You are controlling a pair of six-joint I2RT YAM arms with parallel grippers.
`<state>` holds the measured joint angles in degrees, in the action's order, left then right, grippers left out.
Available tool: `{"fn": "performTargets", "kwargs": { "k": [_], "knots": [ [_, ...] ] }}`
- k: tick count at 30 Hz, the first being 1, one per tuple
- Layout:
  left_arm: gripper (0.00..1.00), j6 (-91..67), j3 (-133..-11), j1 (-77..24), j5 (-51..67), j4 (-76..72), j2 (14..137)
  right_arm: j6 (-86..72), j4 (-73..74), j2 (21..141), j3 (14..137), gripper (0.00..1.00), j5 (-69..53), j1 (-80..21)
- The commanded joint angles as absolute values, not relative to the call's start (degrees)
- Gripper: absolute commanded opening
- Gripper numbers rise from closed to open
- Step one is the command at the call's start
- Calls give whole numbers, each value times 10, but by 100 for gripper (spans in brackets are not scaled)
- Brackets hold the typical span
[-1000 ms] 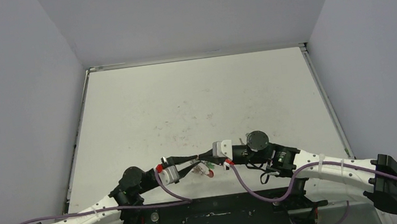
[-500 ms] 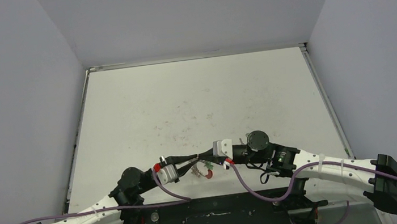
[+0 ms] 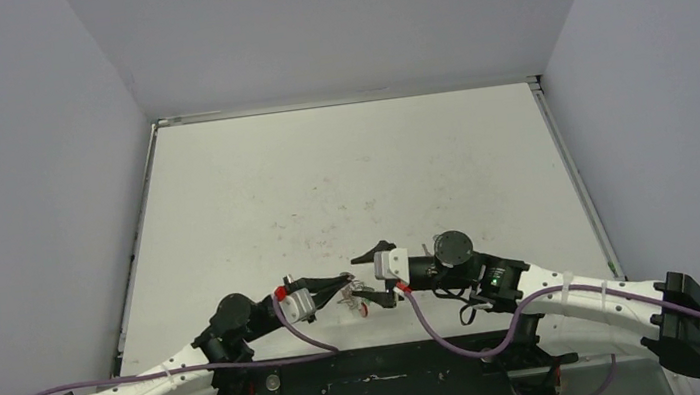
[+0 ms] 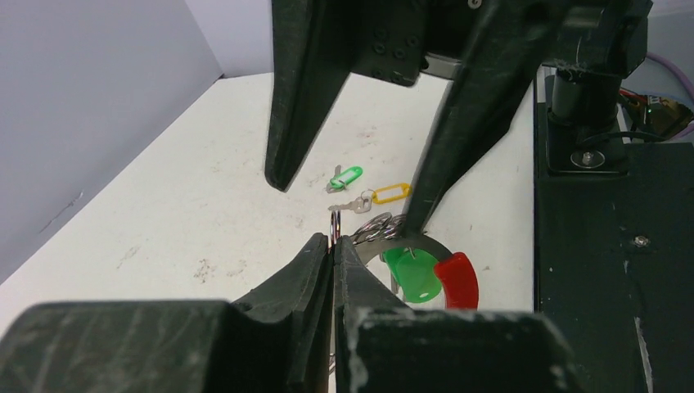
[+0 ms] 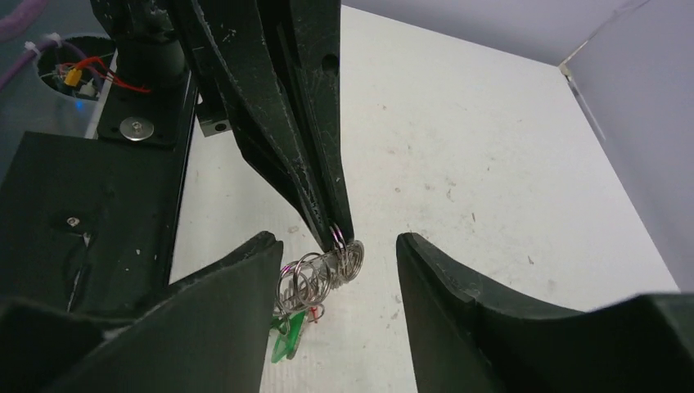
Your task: Put the keys on the keyring
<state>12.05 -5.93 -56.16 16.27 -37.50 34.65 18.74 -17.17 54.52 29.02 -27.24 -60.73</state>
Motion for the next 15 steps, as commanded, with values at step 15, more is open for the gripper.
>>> {"fn": "performTargets", "kwargs": {
  "k": [15],
  "knots": [
    [0,177,-115,-564,151,-252,315,48,-129,449,303,100,-27,-579]
  ]
}}
